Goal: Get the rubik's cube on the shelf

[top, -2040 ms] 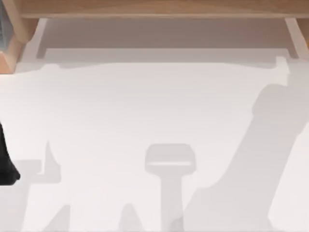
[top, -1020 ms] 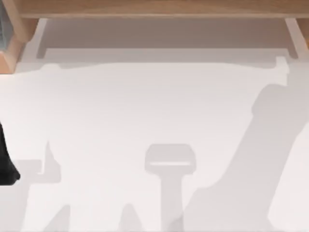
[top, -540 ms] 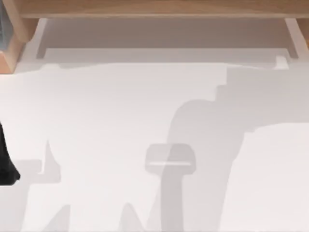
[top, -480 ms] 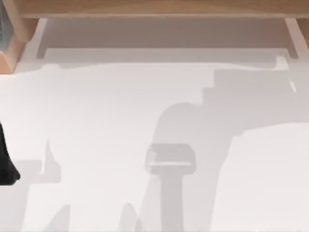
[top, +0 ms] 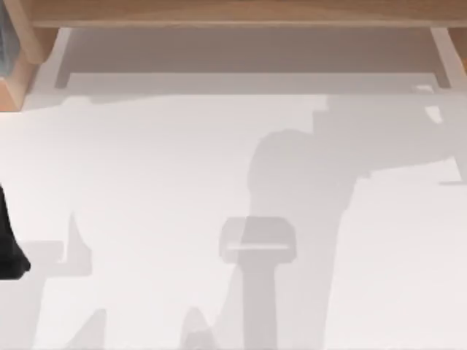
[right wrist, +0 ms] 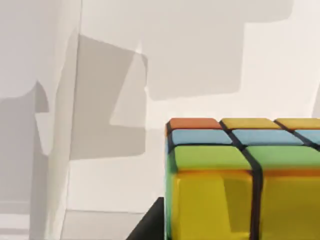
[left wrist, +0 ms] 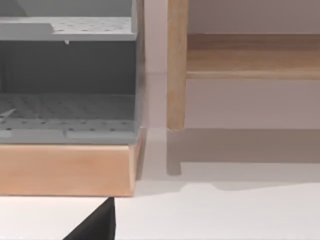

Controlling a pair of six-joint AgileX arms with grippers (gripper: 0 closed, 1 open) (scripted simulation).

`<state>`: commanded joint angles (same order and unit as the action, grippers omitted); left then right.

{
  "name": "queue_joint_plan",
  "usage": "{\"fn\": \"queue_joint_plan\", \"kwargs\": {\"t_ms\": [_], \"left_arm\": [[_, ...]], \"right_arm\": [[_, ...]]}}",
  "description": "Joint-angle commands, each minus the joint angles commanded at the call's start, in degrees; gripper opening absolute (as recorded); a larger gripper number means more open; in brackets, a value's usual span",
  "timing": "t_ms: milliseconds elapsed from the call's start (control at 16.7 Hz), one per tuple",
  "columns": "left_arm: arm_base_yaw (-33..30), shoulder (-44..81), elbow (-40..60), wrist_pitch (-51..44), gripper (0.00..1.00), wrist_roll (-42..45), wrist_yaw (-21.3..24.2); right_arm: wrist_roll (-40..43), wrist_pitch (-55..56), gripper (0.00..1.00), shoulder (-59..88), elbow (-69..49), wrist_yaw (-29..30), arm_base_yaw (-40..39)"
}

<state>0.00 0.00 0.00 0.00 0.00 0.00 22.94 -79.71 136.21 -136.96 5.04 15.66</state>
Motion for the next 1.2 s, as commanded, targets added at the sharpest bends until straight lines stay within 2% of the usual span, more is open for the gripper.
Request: {"fn": "queue_joint_plan", "kwargs": {"t_ms": [420, 900, 1200], "left_arm": [[0.0, 0.0, 0.0, 0.0, 1.0, 0.0, 0.0], [0.0, 0.0, 0.0, 0.0, 1.0, 0.0, 0.0], [0.0, 0.0, 0.0, 0.0, 1.0, 0.0, 0.0]], "right_arm": [[-1.14, 6.74, 0.0, 7.15, -0.03, -8.76, 6.32], [-1.58, 6.7, 0.0, 5.99, 0.74, -8.96, 6.14], [-4.62, 8.59, 0.0, -6.51, 7.64, -10.93, 2.06]]}}
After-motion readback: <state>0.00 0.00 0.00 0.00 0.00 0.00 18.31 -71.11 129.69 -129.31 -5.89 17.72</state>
